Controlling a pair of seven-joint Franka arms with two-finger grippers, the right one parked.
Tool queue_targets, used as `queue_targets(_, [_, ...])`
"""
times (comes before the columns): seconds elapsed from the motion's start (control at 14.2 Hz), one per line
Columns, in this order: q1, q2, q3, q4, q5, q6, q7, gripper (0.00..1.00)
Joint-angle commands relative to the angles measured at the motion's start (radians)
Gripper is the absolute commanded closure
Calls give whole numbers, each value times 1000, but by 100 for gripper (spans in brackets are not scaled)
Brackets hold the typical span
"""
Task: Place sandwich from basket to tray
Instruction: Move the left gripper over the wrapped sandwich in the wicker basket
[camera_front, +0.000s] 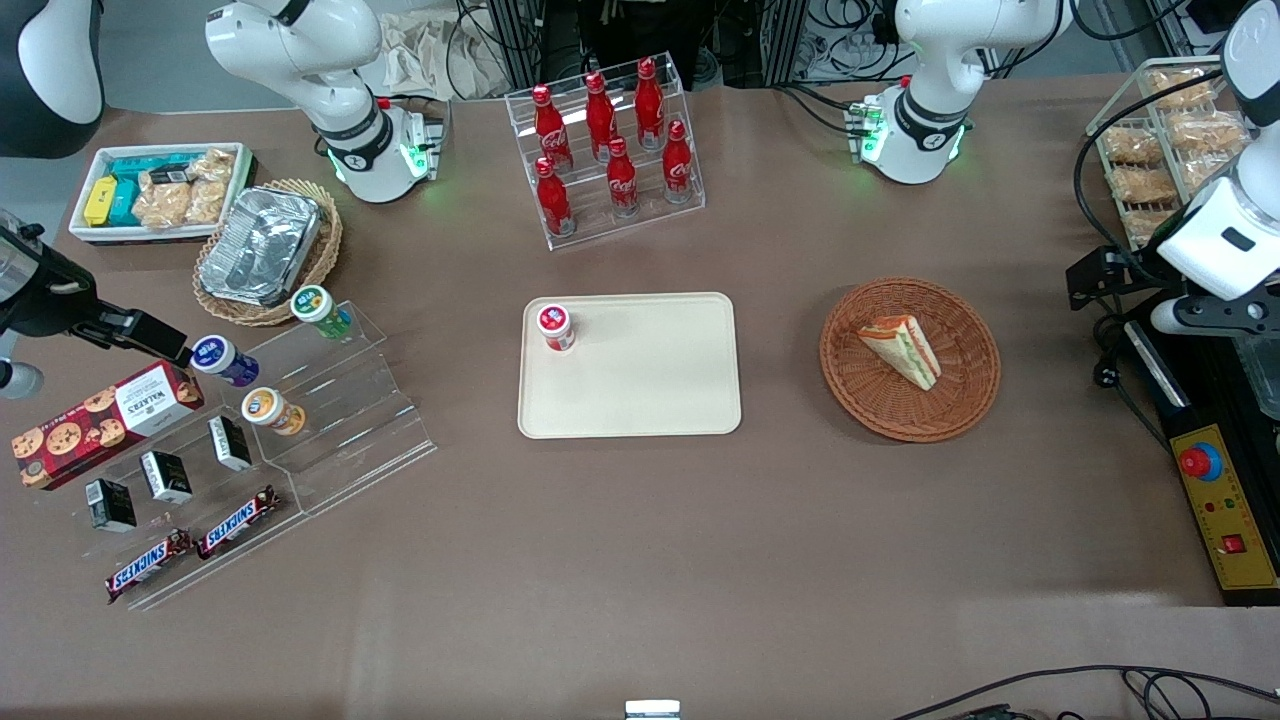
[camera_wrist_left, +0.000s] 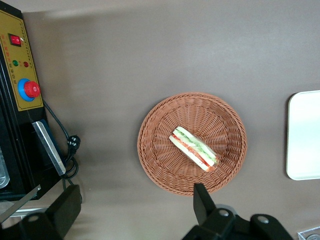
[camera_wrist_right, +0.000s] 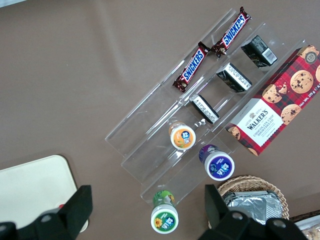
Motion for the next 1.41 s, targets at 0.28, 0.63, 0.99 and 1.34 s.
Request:
queue_targets(0.28, [-6,6,8,14,-9,-12,0,0])
queue_targets(0.63, [-6,-60,8,-160,-9,52,6,0])
queue_targets(0.99, [-1,-267,8,-610,-17,396,-11,0])
queue_targets(1.34, [-10,-280,5,-756,-32,560,-118,0])
